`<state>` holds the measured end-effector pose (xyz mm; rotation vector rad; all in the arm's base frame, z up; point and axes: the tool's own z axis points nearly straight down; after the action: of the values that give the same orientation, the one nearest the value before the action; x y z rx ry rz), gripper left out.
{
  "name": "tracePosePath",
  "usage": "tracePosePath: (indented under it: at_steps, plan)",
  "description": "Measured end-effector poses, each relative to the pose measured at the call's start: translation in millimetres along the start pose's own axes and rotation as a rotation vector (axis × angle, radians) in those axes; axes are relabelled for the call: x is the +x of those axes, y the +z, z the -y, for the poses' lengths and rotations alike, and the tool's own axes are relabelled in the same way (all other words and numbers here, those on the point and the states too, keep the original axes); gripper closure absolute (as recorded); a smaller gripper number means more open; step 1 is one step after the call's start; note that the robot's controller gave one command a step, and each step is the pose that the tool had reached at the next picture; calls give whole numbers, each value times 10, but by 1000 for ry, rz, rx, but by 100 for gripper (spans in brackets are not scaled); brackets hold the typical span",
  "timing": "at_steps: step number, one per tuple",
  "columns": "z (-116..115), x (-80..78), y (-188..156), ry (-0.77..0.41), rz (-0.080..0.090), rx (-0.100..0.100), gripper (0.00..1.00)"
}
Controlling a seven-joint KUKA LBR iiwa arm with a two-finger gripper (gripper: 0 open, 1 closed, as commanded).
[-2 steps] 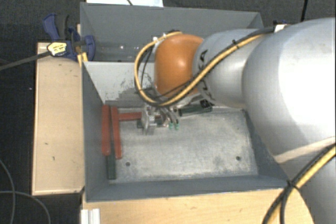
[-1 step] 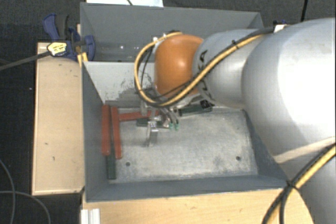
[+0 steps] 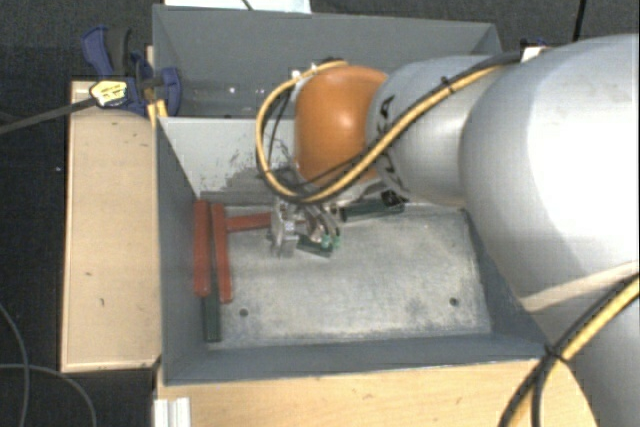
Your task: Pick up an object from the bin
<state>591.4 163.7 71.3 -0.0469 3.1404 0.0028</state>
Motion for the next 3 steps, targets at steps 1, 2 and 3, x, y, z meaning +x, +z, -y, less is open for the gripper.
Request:
tracePosePath:
  at_steps: [1,2,3]
  plan:
    - [1,2,3,1,-1,0,0]
    - [0,-2,-1,3,0,0,100]
    - [1,2,3,5,-1,0,0]
